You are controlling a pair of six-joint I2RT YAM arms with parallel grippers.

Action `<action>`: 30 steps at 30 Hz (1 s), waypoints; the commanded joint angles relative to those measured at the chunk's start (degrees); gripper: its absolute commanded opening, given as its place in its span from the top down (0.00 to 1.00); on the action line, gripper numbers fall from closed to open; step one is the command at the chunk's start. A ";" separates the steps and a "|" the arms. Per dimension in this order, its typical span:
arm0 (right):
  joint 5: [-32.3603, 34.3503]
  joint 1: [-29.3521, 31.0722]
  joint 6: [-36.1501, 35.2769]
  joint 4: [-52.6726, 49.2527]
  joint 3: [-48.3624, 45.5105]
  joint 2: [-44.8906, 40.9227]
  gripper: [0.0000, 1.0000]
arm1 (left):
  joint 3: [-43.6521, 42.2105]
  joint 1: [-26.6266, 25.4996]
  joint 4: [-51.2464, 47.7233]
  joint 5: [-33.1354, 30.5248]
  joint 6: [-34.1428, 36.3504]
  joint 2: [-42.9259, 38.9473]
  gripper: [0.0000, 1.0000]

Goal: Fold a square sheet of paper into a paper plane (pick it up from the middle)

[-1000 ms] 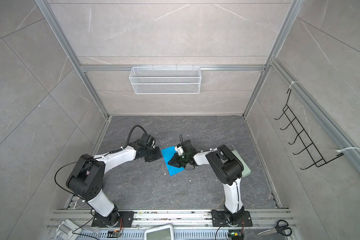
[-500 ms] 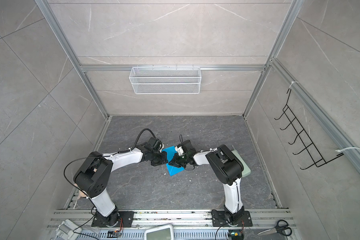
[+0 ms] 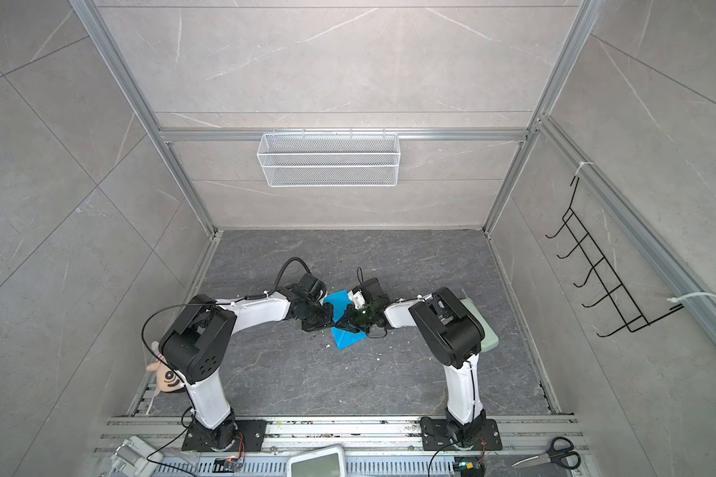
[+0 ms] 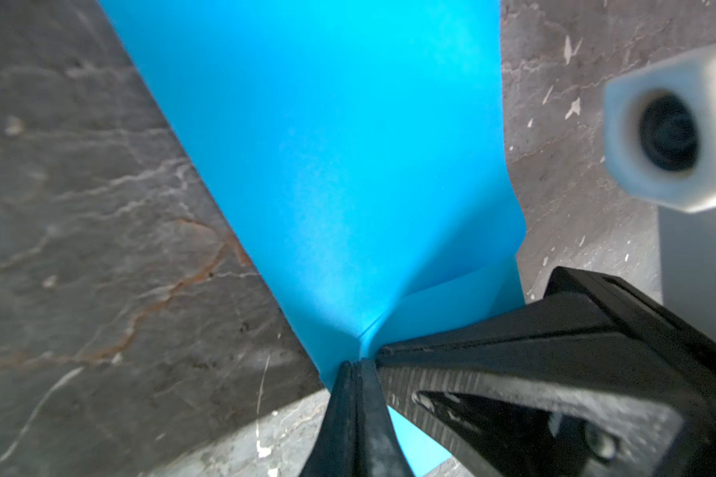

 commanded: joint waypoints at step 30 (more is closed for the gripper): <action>-3.50 0.39 -2.90 -5.40 -6.58 -7.80 0.92 | 2.65 -0.20 -4.90 -3.39 1.34 3.12 1.00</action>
